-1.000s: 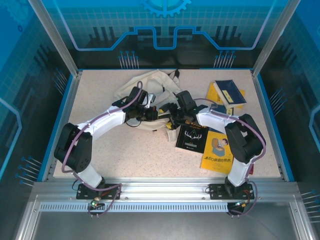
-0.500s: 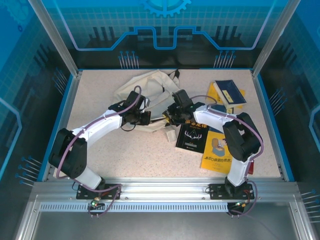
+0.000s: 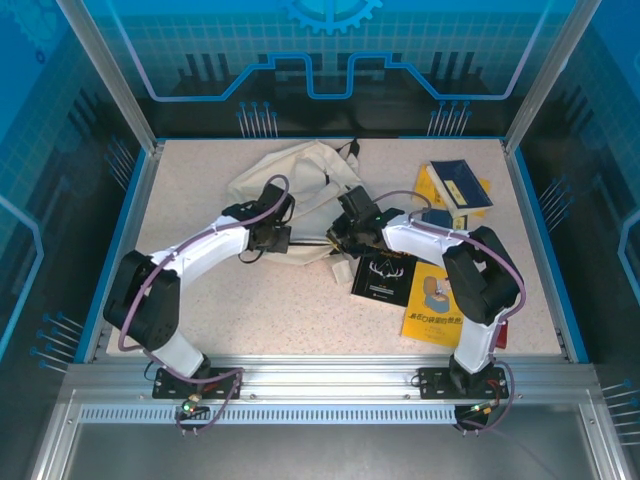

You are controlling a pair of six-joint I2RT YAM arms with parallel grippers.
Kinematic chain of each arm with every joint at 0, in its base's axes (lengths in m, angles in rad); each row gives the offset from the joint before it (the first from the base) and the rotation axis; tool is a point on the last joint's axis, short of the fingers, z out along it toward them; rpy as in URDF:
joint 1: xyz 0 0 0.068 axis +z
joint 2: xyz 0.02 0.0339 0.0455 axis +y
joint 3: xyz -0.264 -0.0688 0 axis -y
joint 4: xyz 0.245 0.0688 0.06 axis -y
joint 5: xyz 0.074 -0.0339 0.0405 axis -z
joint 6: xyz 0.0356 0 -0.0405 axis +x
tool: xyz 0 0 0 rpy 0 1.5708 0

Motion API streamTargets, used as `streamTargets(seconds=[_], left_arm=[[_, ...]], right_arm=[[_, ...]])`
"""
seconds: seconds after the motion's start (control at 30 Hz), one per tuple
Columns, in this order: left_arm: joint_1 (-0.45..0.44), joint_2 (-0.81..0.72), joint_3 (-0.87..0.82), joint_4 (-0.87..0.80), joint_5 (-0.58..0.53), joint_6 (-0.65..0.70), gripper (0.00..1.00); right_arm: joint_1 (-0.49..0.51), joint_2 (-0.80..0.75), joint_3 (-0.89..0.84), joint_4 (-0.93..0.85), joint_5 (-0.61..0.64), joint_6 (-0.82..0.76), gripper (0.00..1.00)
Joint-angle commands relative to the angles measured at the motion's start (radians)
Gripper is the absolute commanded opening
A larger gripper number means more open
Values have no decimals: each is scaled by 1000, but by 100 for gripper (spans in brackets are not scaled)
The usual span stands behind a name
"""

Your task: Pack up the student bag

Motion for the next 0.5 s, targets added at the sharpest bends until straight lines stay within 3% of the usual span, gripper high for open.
streamTargets(seconds=[0.0,0.17,0.23,0.37,0.47], left_arm=[[4,49,68,-69,-125,49,0],[9,104,131,-51,-98,88,0],[13,123,160,-59,-25,105,0],[12,123,157,-18,215,113,0],[11,133,151,-8,266,107,0]], right_arm=[[-2,-27,-9,-98,80,-41,11],[-3,-43,-11,-130,92,-79,12],[-8,-45,-1,-109,70,-136,21],[-15,-54,46,-99,-26,-271,49],[-20,-90,50,-132,-54,-306,55]])
